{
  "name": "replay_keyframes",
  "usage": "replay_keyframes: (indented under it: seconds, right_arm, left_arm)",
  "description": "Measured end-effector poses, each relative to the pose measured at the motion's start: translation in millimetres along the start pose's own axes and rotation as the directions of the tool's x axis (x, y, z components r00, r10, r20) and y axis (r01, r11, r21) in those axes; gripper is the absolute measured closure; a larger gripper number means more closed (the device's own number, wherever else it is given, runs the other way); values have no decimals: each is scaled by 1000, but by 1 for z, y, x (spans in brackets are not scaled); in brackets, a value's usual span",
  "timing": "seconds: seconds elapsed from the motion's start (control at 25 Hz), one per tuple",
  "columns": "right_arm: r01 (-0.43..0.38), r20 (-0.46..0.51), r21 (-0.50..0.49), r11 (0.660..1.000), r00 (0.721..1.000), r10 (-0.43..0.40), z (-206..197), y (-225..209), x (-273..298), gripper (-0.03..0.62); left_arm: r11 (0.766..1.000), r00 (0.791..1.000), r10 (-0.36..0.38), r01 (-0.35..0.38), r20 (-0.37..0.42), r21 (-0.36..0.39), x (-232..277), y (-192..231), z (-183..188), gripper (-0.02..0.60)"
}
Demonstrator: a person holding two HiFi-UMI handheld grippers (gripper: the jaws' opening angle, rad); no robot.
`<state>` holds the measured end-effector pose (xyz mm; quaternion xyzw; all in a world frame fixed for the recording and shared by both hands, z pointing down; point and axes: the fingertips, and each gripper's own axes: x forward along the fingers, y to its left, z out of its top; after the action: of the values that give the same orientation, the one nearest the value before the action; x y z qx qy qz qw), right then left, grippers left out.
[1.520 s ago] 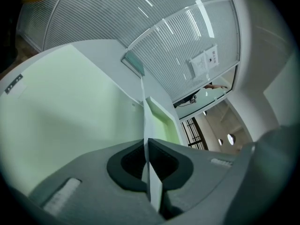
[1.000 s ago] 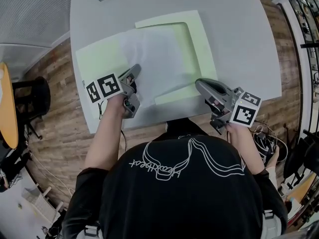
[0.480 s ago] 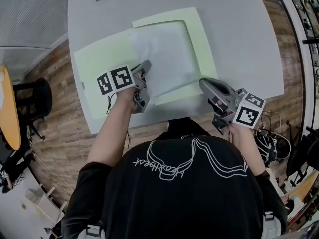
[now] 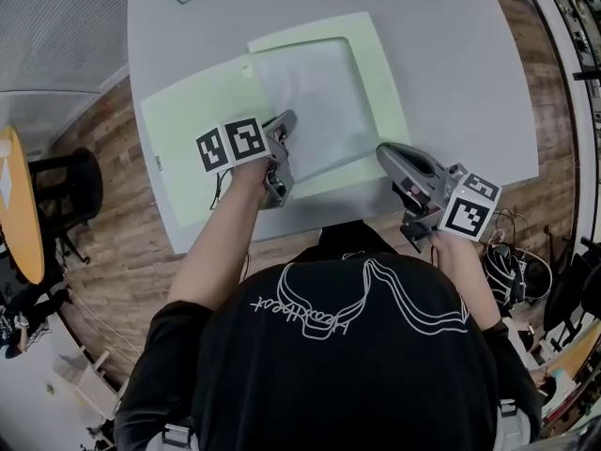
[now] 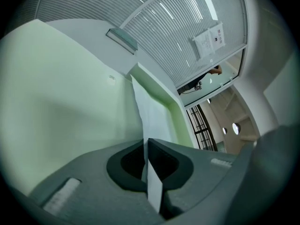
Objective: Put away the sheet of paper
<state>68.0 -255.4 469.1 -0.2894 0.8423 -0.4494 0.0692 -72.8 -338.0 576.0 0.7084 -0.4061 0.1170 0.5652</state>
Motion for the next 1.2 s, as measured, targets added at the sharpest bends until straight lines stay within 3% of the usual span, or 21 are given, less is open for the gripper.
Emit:
replay_keyframes:
  seconds: [0.32,0.44,0.56,0.68,0.84,1.0,1.2]
  right_arm:
    - [4,-4,19,1000,1000,-4,1,1,4,586]
    - [8,-13,26,1000,1000,-7,-7,5,6,586]
    - [-8,-28,20,1000,1000,9,-14,15,11,586]
    - [-20,-49,12,1000,999,21,-16,17,14,586]
    - [-34,-63,-30,999,998,32,-15,24,17,586]
    - [-66,-74,-100,993,996,58,-14,45,23,586]
    - [-113,-92,-208,972,991,96,-16,80,32,586]
  left_arm:
    - [997,998,54,-51,-42,66,6,-5,-3,568]
    - [991,997,64,-58,-48,122,0,-10,-5,420]
    - [978,992,126,-123,-8,169,-15,-6,-3,352]
    - [975,988,150,-154,37,161,-23,-5,3,336]
    - [983,992,103,-113,77,143,-46,-10,6,336]
    - [988,998,0,-10,67,153,-82,-23,-5,346]
    - [969,983,-142,113,120,222,-133,-51,-20,391]
